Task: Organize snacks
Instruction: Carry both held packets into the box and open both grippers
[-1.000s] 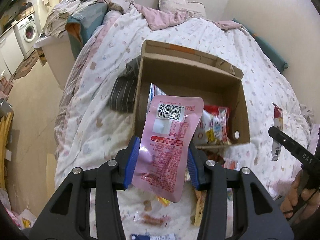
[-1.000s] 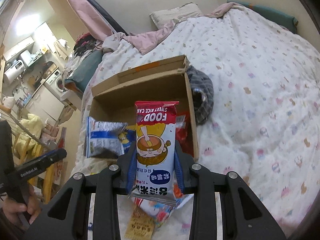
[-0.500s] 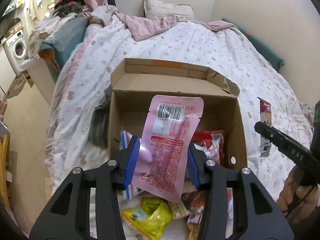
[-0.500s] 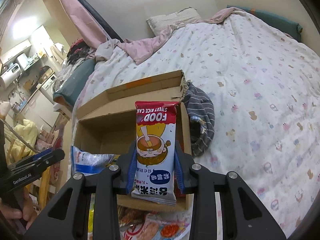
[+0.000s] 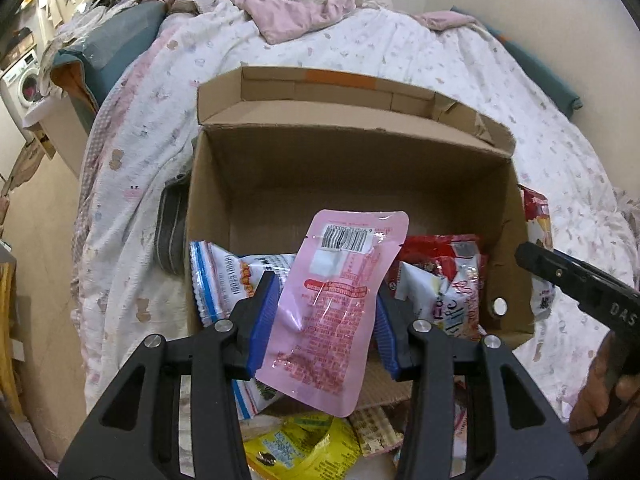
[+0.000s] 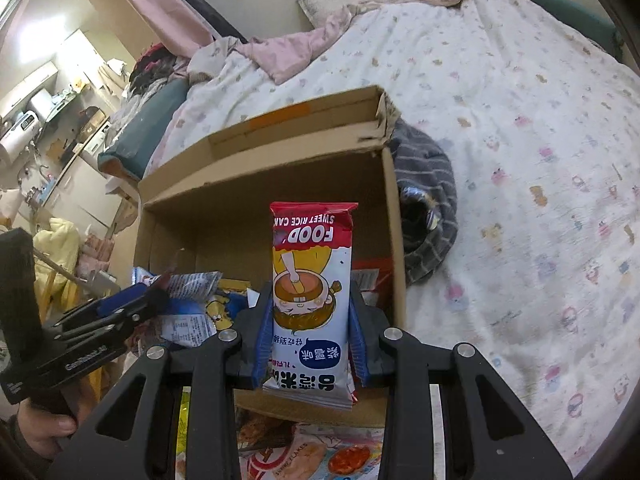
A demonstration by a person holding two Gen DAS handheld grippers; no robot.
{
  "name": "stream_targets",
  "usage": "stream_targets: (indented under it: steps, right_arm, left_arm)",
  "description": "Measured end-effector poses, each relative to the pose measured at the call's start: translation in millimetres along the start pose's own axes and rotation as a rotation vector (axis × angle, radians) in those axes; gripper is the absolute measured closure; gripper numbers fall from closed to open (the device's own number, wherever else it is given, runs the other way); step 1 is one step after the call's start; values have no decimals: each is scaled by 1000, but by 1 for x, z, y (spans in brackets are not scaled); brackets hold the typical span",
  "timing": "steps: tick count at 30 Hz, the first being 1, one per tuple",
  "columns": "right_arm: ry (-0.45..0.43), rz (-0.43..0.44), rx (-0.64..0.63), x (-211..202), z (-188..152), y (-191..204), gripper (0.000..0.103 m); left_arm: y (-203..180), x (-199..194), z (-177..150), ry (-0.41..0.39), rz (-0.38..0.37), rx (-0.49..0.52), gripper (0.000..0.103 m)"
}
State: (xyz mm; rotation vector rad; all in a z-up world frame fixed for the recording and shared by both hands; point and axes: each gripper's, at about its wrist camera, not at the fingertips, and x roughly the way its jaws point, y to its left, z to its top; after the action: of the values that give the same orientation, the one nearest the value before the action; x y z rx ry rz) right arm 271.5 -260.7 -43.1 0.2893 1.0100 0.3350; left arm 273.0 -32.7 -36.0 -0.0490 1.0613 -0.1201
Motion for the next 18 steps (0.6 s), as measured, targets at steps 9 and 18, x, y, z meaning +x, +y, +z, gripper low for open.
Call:
stream_targets:
  steps: [9, 18]
  right_arm:
    - [8, -34, 5, 9, 2, -2, 68]
    - [5, -28, 18, 8, 2, -6, 68]
  left_arm:
    - [-12, -3, 18, -56, -24, 8, 62]
    - [-12, -1, 14, -29, -69, -19, 60]
